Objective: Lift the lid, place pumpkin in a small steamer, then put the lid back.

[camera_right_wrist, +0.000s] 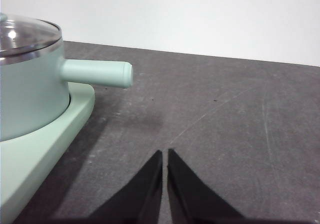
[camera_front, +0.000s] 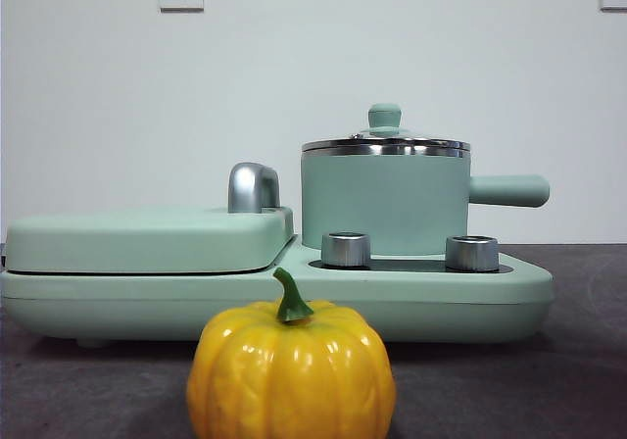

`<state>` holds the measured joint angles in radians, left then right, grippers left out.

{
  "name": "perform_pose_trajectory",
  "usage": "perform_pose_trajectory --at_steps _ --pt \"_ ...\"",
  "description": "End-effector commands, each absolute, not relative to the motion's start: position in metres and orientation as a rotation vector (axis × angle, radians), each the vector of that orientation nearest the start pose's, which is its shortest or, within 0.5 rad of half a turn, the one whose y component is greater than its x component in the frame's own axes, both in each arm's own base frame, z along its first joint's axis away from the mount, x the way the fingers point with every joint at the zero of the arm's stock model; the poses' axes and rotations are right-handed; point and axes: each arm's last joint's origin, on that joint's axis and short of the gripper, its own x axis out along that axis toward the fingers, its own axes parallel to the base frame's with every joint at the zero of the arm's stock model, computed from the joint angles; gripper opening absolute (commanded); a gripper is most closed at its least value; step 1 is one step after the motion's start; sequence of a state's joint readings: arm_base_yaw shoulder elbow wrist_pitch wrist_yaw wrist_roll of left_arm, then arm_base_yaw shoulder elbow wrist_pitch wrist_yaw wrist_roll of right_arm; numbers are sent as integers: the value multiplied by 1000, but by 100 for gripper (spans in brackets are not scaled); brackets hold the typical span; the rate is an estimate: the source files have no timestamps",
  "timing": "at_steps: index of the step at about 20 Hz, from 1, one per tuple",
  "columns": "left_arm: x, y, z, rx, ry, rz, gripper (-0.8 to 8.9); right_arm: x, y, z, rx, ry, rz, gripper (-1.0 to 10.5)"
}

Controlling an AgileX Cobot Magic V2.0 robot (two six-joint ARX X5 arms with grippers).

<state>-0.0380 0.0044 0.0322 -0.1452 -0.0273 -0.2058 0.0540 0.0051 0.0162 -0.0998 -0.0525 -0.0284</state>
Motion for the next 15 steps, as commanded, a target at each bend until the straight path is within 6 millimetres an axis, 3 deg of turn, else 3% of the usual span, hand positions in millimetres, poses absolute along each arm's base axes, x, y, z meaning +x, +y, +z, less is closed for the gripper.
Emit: perform_pose_trajectory --at_steps 1,5,9,15 --pt "96 -3 156 -287 118 5 6 97 7 159 19 82 110 15" --pt "96 -3 155 -403 125 13 7 97 7 159 177 91 98 15" --pt "96 -3 155 -634 121 25 7 97 7 159 341 99 85 15" --pt "97 -5 162 -674 79 -70 7 96 7 163 419 93 100 15"
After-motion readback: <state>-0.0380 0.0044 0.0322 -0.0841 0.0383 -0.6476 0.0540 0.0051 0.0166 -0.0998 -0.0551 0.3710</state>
